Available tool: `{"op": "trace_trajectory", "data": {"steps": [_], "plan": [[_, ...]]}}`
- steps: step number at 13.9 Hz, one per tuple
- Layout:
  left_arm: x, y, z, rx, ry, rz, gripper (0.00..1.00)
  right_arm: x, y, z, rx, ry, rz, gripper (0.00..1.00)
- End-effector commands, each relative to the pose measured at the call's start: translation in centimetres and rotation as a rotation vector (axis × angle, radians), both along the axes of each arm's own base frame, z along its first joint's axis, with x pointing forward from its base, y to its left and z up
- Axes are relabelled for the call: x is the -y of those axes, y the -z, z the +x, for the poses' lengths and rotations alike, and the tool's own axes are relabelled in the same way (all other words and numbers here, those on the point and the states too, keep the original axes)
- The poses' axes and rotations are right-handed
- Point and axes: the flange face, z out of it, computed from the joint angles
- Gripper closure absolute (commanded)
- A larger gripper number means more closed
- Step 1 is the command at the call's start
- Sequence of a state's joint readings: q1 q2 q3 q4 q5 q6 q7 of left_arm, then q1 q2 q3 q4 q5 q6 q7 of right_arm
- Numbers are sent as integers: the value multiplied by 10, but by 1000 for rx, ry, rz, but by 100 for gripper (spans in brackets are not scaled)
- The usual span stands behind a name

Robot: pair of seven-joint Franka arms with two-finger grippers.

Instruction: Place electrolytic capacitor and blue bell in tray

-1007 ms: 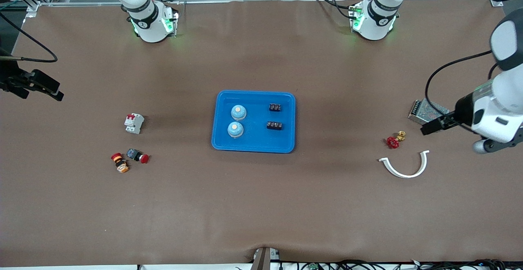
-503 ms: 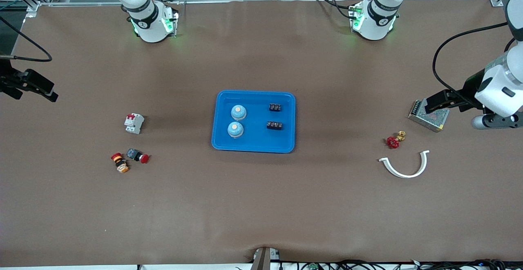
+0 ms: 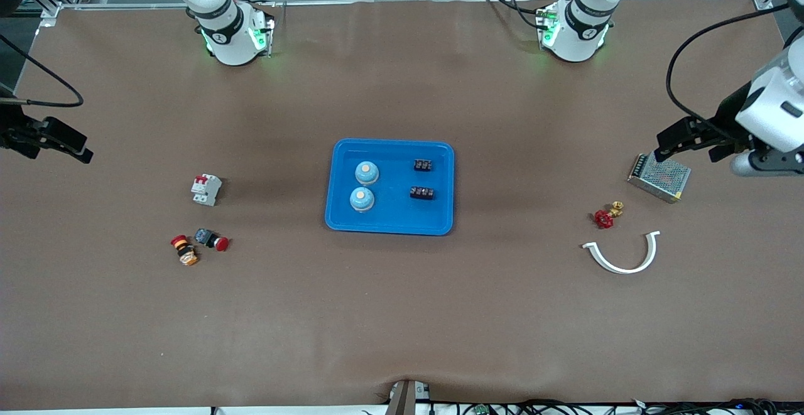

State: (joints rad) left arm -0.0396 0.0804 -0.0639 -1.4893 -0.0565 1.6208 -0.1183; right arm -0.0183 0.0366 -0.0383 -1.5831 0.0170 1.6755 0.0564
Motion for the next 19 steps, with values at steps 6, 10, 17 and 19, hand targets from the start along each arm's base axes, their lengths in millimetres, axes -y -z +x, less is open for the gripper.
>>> {"op": "trace_trajectory", "data": {"steps": [6, 10, 17, 19], "plan": [[0, -4, -6, 6, 6, 19, 0, 19, -2, 3, -13, 38, -2, 0], [-11, -20, -3, 43, -13, 19, 0, 18, -3, 4, -11, 38, 1, 0], [-6, -13, -3, 21, 19, 36, 0, 19, -5, 4, -7, 43, 1, 0], [4, -11, -3, 18, 63, 37, 0, 16, -5, 4, -4, 40, 1, 0]]}}
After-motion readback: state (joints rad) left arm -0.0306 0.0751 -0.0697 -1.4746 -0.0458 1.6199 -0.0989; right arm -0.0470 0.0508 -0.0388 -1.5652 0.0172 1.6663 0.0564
